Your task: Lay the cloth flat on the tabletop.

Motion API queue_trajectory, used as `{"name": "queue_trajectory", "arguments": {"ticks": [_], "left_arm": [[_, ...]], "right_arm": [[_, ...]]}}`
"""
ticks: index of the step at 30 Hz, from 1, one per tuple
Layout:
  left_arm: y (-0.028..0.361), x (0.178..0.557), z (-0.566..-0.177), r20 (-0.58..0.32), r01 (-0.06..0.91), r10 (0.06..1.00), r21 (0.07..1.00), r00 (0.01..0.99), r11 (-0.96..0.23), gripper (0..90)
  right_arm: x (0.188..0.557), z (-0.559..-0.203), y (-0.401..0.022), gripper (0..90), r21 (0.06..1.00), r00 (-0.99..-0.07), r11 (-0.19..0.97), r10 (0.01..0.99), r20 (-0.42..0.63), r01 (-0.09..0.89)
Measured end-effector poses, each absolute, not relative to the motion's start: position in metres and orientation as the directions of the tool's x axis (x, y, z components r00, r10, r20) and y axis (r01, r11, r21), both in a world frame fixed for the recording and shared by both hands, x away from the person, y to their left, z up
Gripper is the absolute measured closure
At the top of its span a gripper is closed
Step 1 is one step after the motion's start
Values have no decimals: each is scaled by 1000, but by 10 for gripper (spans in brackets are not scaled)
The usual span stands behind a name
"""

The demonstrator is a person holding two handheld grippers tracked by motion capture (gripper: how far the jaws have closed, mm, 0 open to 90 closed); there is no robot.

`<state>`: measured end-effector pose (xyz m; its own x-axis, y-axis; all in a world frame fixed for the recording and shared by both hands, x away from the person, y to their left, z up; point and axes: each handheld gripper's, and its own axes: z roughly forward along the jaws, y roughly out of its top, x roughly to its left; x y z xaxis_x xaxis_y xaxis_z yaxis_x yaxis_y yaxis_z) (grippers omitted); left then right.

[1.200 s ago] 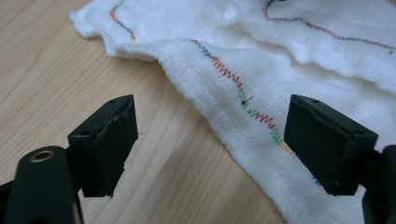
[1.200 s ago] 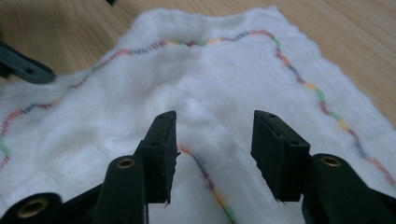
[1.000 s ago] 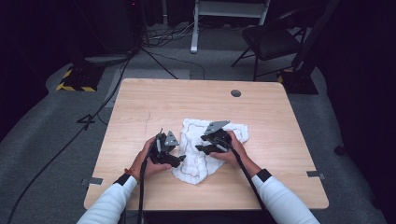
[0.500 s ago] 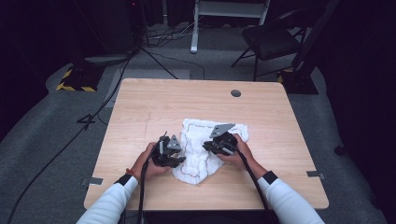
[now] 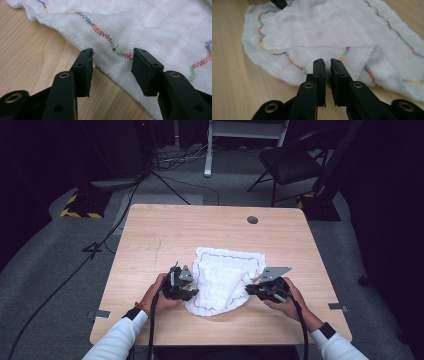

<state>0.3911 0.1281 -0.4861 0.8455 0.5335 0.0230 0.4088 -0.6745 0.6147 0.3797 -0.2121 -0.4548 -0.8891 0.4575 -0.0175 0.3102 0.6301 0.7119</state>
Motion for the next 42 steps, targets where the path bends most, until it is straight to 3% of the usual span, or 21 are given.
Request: {"name": "queue_trajectory", "arguments": {"ticks": [7,11,14,15,17,19,21,22,28,36,42], "left_arm": [[124,380,-483,29,379,499,613,866,-694,581],[125,375,-483,24,383,500,612,865,-692,585],[130,375,-480,37,395,529,621,848,-677,519],[132,376,-479,38,402,540,624,841,-670,519],[137,381,-475,37,433,589,640,807,-634,411],[140,384,-472,54,441,622,657,782,-611,362],[141,387,-470,55,439,636,678,770,-589,353],[141,389,-469,53,438,640,687,767,-580,298],[132,414,-465,51,448,673,709,738,-545,209],[114,466,-472,44,490,704,688,708,-535,198],[112,496,-484,16,541,737,668,676,-511,196]], "right_arm": [[346,-462,-255,825,701,-869,619,495,2,354],[328,-473,-274,756,678,-848,615,530,23,402],[321,-476,-286,643,673,-824,603,566,18,429],[321,-476,-286,643,673,-824,603,566,18,429],[324,-473,-299,543,691,-788,562,616,19,456],[325,-472,-302,522,699,-779,545,627,26,462],[332,-468,-309,478,733,-756,501,654,28,460],[340,-467,-310,452,740,-743,494,669,11,456],[371,-464,-311,425,752,-699,471,715,-18,462],[453,-465,-288,404,740,-631,415,775,17,530],[490,-472,-266,389,727,-619,429,785,-8,535]]}}
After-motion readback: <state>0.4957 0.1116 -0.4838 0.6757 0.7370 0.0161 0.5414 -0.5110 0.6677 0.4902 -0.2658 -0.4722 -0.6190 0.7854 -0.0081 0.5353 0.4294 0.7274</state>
